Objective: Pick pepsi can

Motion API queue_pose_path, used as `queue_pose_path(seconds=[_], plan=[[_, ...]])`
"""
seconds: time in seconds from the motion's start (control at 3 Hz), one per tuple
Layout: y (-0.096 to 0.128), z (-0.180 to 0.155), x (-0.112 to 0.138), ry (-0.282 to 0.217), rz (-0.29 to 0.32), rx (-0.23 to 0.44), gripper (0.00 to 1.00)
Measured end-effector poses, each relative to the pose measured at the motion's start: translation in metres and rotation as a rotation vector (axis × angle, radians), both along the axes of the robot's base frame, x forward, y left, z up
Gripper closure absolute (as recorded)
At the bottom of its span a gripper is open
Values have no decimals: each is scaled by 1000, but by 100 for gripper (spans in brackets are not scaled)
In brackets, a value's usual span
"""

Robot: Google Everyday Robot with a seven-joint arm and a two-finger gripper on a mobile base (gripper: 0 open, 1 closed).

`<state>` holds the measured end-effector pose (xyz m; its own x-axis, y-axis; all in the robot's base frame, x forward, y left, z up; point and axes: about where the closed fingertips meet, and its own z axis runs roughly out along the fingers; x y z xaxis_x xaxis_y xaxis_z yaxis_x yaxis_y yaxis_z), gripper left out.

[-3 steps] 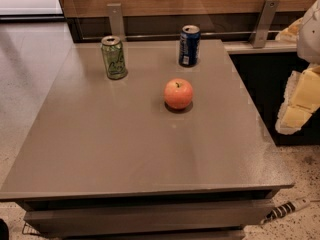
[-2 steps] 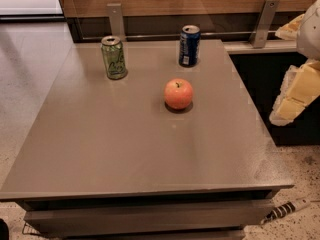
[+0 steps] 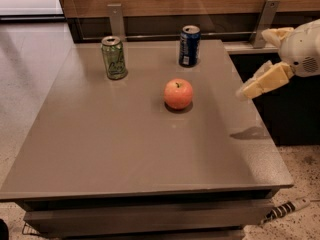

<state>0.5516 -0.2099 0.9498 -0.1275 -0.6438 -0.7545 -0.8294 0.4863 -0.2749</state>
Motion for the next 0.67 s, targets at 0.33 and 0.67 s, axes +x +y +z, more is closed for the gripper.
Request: queue_pose_path(seconds=[0.33, 0.67], plan=[[22, 26, 50, -168, -20, 316, 0], [35, 42, 71, -226, -22, 452, 0]])
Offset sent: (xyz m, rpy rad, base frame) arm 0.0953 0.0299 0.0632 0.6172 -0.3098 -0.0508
